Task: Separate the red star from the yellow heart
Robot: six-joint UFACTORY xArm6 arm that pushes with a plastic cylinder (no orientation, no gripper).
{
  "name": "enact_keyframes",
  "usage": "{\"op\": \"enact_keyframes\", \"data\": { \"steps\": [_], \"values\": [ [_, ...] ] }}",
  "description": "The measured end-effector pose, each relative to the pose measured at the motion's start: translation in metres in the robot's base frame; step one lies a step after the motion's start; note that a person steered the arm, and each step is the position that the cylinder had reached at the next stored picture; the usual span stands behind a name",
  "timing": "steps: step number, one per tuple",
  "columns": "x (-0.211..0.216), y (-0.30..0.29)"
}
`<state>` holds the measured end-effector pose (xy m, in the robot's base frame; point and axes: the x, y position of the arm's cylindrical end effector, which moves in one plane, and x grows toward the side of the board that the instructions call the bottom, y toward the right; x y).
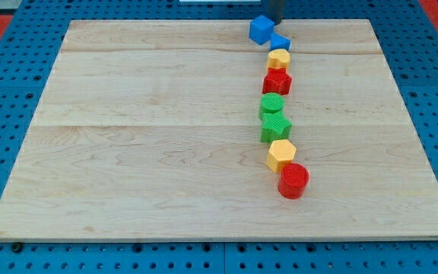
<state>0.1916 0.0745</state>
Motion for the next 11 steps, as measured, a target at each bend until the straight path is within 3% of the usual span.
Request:
{"op": "enact_keyframes", "data": {
  "steps": [1,3,4,5,6,9,10,11],
  "values": [
    [0.008,-0.047],
    [0.063,-0.007],
    [0.064,0.006],
    [0.016,-0.006],
    [0.010,0.039],
    [0.168,0.004],
    [0.201,-0.007],
    [0.194,-0.057]
  ]
}}
